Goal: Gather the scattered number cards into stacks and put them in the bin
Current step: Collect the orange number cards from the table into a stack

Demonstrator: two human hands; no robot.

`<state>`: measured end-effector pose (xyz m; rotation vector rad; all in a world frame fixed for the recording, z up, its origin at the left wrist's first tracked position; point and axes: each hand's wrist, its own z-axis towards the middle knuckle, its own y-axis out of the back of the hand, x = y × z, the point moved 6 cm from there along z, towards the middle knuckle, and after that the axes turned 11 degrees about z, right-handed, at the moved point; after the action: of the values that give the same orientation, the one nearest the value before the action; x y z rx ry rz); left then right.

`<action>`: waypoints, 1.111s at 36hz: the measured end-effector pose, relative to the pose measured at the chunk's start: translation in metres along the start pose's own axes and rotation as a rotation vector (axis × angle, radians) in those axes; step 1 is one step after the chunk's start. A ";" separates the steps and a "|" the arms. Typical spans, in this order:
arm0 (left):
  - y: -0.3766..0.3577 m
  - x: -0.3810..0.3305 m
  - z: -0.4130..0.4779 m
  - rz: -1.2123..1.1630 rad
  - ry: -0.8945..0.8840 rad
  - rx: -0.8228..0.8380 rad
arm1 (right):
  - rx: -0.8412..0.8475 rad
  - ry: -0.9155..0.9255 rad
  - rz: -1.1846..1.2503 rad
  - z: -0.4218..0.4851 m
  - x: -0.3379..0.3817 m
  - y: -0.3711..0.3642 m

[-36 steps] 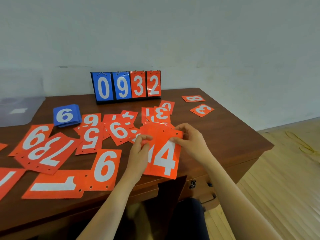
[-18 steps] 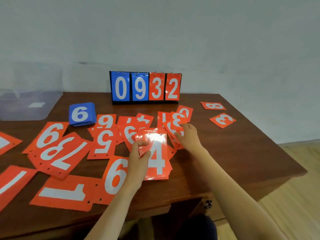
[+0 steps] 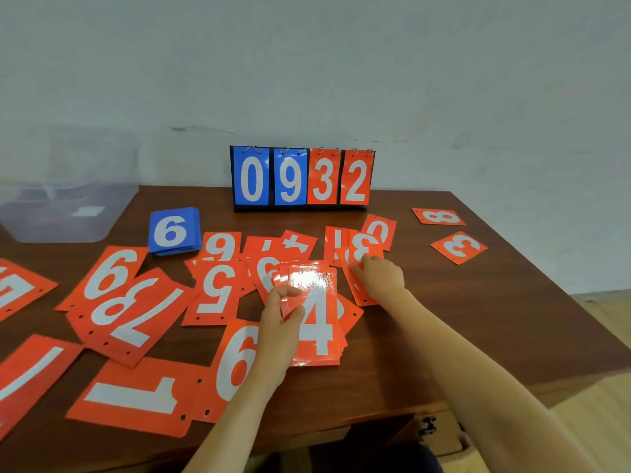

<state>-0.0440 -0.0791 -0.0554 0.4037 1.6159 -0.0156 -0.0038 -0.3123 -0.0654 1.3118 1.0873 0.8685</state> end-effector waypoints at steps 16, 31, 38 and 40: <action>0.014 -0.019 -0.011 0.062 -0.083 -0.046 | -0.448 -0.162 1.021 -0.064 -0.034 0.072; 0.003 -0.037 -0.020 0.184 -0.096 -0.005 | -0.300 -0.053 1.390 -0.147 -0.066 0.088; -0.026 -0.040 -0.038 0.067 -0.131 0.238 | -0.225 0.045 1.227 -0.148 -0.033 0.089; -0.032 -0.040 -0.040 0.058 -0.115 0.267 | -0.253 0.065 1.161 -0.145 -0.024 0.088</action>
<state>-0.0900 -0.1087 -0.0199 0.6447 1.4919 -0.2088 -0.1404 -0.2832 0.0330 1.6715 0.1357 1.8203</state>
